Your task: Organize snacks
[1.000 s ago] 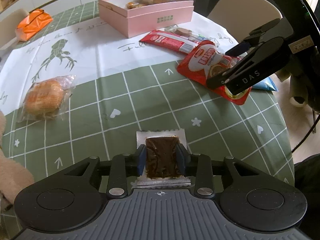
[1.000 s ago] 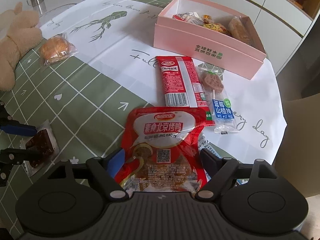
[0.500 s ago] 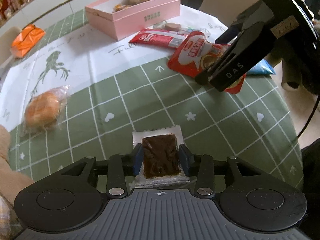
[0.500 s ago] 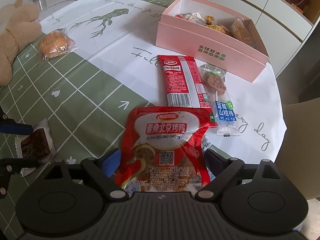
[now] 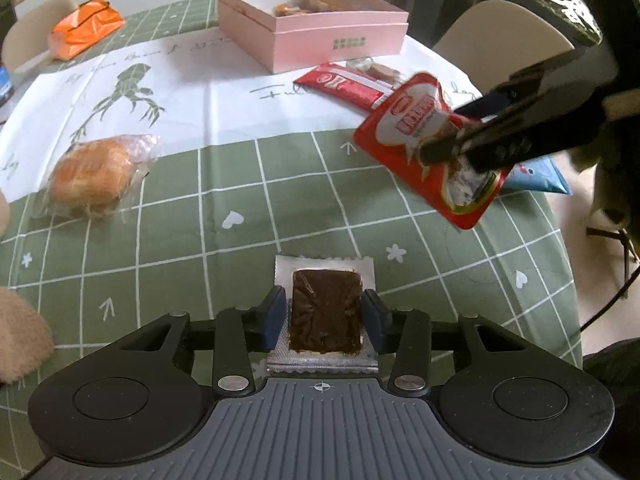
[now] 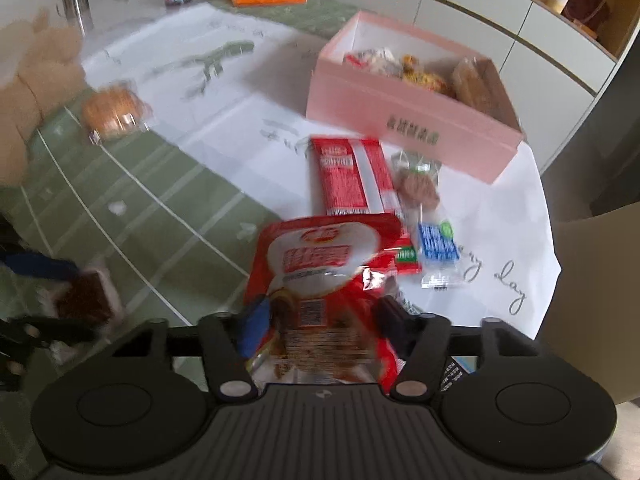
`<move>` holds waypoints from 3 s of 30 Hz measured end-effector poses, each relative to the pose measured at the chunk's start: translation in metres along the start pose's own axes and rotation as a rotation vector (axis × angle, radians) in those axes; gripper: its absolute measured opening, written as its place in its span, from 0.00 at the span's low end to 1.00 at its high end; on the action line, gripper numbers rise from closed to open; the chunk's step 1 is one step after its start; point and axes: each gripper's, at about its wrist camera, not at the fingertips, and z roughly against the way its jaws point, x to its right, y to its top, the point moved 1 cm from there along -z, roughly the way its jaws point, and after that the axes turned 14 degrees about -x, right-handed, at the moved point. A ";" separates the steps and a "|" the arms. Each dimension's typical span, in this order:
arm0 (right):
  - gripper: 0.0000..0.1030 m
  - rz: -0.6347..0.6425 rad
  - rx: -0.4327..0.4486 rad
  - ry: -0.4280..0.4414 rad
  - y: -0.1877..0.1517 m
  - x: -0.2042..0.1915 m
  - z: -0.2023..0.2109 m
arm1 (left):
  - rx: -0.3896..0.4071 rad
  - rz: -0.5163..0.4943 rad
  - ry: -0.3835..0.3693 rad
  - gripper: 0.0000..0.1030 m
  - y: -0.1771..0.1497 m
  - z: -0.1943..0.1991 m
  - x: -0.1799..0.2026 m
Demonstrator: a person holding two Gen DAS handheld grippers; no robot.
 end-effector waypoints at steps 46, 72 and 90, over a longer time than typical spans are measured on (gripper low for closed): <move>0.80 -0.235 0.361 0.261 0.160 0.132 0.128 | 0.499 0.224 -0.221 0.40 0.239 0.112 -0.048; 0.82 -0.300 -0.112 0.217 -0.041 0.074 -0.018 | 0.232 0.622 0.092 0.42 0.064 0.006 -0.154; 0.82 -0.172 0.043 0.121 0.025 0.035 0.012 | 0.138 0.741 -0.249 0.41 0.041 0.015 -0.120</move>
